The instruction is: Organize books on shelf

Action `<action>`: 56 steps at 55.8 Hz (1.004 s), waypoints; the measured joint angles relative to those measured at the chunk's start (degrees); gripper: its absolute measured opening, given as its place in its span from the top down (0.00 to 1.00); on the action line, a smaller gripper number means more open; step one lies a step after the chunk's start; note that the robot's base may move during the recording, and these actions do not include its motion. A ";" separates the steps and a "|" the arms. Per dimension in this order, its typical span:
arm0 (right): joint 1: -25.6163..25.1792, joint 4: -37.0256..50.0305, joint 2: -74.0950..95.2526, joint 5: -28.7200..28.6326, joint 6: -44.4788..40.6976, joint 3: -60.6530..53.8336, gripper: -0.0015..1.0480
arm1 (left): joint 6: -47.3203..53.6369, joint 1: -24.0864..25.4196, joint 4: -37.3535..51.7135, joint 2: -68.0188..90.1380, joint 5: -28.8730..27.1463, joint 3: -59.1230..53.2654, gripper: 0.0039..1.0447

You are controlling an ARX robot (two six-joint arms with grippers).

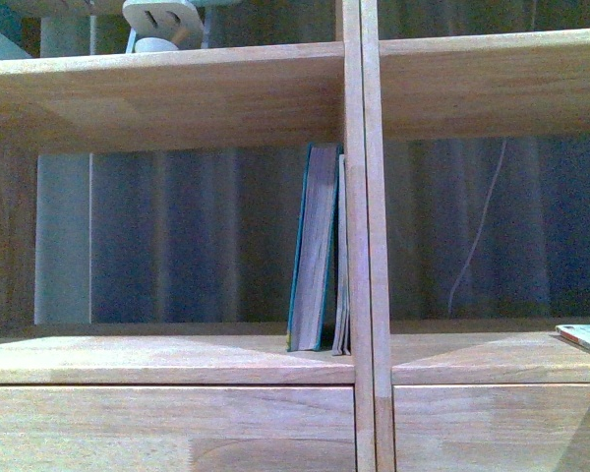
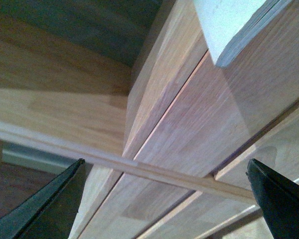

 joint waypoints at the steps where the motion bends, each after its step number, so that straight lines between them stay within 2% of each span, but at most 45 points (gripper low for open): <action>1: 0.00 0.57 1.01 0.50 0.57 0.44 0.07 | 0.00 0.00 0.00 0.00 -0.02 0.00 0.06; 24: -2.78 3.93 15.23 9.14 6.54 10.80 0.07 | 0.00 0.00 0.00 0.00 -0.02 0.00 0.06; 40: -6.16 2.47 20.63 9.62 6.56 15.80 0.07 | 0.00 0.00 0.00 0.00 0.00 0.00 0.06; 54: -6.84 2.60 23.58 8.48 6.97 18.91 0.07 | 0.00 0.00 0.00 0.00 -0.02 0.00 0.06; 56: -6.84 2.58 23.96 8.48 7.06 19.47 0.10 | 0.00 0.00 0.00 0.00 0.00 0.00 0.06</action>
